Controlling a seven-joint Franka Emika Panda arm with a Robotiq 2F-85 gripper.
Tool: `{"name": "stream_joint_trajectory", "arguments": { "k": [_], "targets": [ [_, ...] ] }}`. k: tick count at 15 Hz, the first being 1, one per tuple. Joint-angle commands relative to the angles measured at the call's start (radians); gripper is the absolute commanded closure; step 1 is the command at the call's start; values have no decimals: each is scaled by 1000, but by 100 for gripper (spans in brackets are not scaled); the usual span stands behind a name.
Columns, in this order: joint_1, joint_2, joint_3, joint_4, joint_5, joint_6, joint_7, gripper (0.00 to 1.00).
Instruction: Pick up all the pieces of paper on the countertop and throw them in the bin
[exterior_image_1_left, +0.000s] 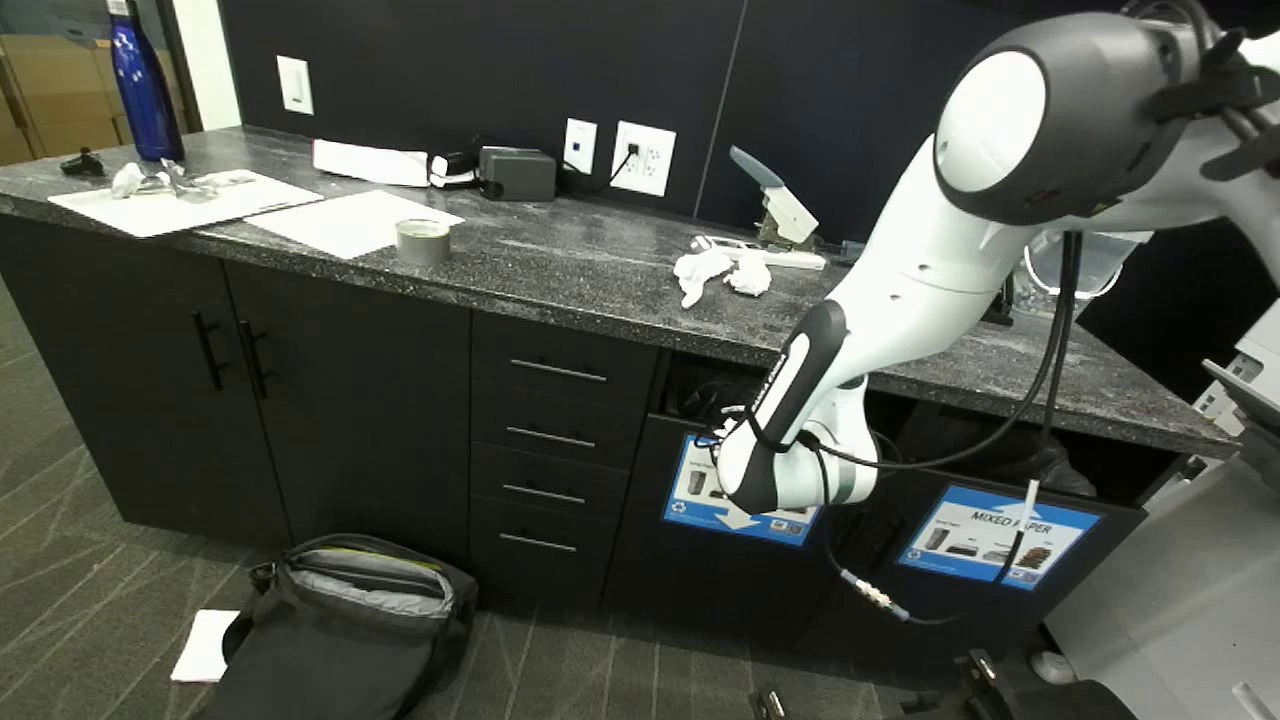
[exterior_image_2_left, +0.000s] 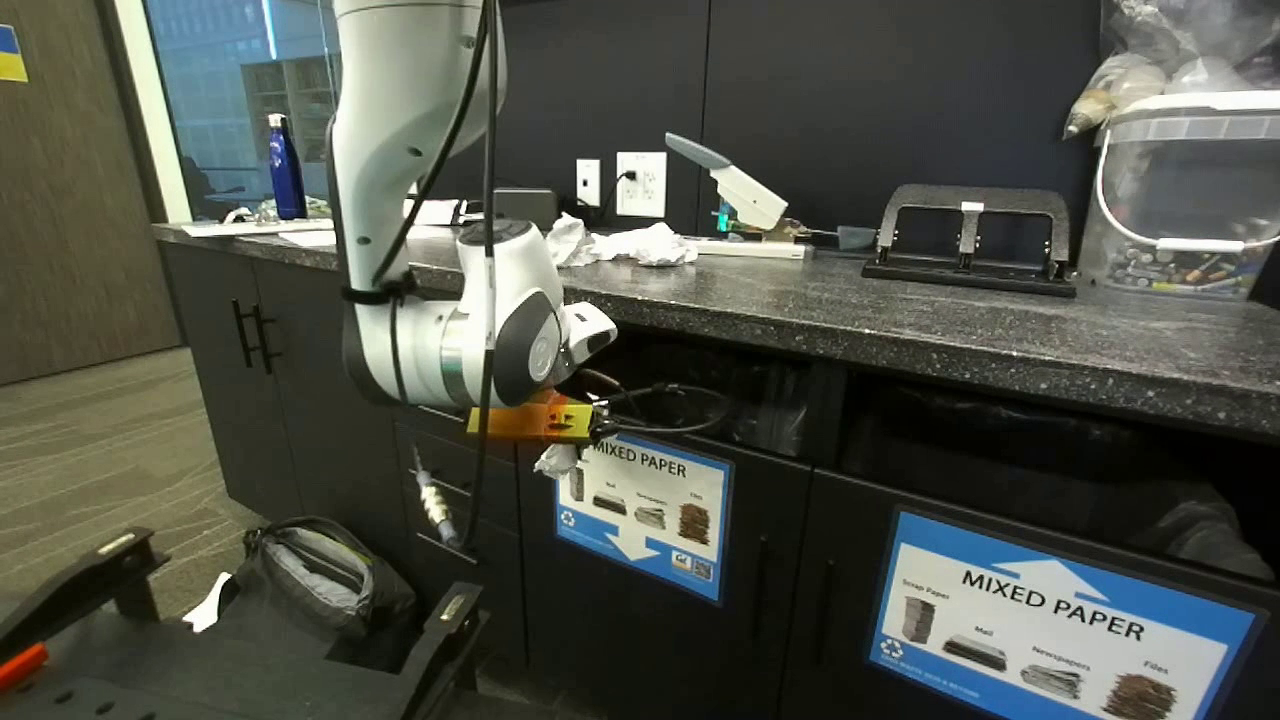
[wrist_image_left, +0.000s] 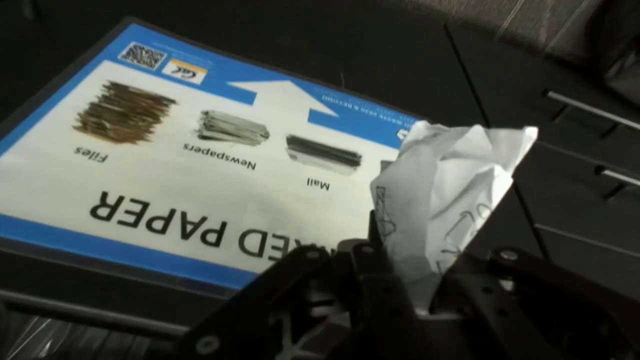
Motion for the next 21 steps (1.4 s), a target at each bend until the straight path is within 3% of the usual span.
{"name": "stream_joint_trajectory", "arguments": {
  "k": [1,8,11,16,17,19,21],
  "targets": [
    [113,53,-75,81,141,129,15,90],
    [277,55,-170,96,442,306,-49,90],
    [271,77,-166,142,499,314,-80,91],
    [222,138,-152,232,487,294,-71,90],
    [213,148,-154,257,489,289,-69,65],
    [202,171,-171,319,499,284,-80,60],
    [199,192,-181,360,508,278,-93,45]
  ]
}}
